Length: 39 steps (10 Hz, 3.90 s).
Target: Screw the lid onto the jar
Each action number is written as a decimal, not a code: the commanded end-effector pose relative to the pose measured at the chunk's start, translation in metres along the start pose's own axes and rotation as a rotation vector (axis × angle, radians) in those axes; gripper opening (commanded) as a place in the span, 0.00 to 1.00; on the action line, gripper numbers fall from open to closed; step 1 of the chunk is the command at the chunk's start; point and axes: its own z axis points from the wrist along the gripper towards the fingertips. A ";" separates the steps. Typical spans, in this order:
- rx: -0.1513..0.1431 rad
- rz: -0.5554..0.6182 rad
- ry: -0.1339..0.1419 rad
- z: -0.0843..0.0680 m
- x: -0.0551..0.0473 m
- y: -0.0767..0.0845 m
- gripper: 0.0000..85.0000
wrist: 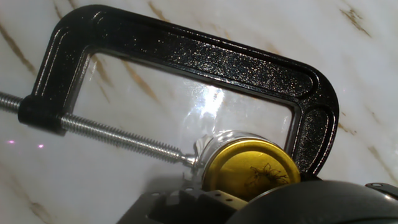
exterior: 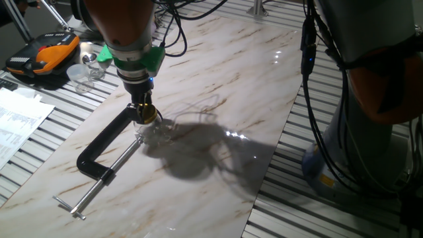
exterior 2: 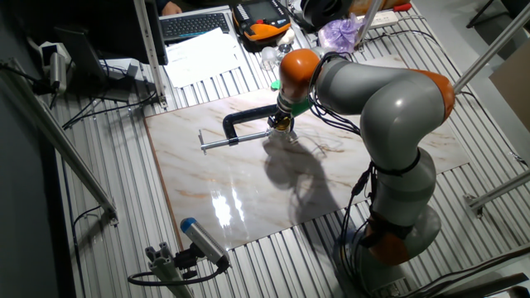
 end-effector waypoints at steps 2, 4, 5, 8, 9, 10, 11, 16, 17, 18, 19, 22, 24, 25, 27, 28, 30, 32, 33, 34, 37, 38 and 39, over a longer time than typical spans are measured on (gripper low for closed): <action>0.002 0.002 0.002 0.000 0.000 -0.001 0.80; 0.001 -0.003 0.009 -0.001 -0.001 -0.002 0.80; 0.001 -0.005 0.009 0.000 -0.001 -0.002 0.80; 0.002 -0.010 0.017 0.002 -0.002 -0.002 0.60; 0.002 -0.010 0.017 0.002 -0.002 -0.002 0.60; 0.003 -0.007 0.020 0.002 -0.002 -0.002 0.60; 0.005 -0.002 0.022 0.003 -0.003 -0.002 0.40; 0.025 0.055 0.032 0.003 -0.002 -0.003 0.20; 0.022 0.056 0.036 0.004 -0.003 -0.003 0.20; 0.020 0.070 0.037 0.004 -0.002 -0.002 0.20; 0.018 0.085 0.041 0.004 -0.003 -0.002 0.20; 0.004 0.108 0.052 0.004 -0.003 -0.002 0.00; 0.005 0.114 0.056 0.004 -0.003 -0.002 0.00; 0.003 0.118 0.059 0.004 -0.003 -0.002 0.00; -0.005 0.127 0.048 0.004 -0.003 -0.003 0.00; -0.007 0.126 0.041 0.004 -0.003 -0.003 0.00; -0.003 0.145 0.043 0.003 -0.003 -0.002 0.00; 0.006 0.177 0.051 0.003 -0.003 -0.002 0.00; 0.000 0.197 0.054 0.003 -0.003 -0.002 0.00; -0.003 0.208 0.055 0.003 -0.003 -0.002 0.00; -0.008 0.254 0.057 0.003 -0.003 -0.002 0.00; -0.009 0.270 0.060 0.003 -0.003 -0.002 0.00; -0.014 0.284 0.062 0.003 -0.003 -0.002 0.00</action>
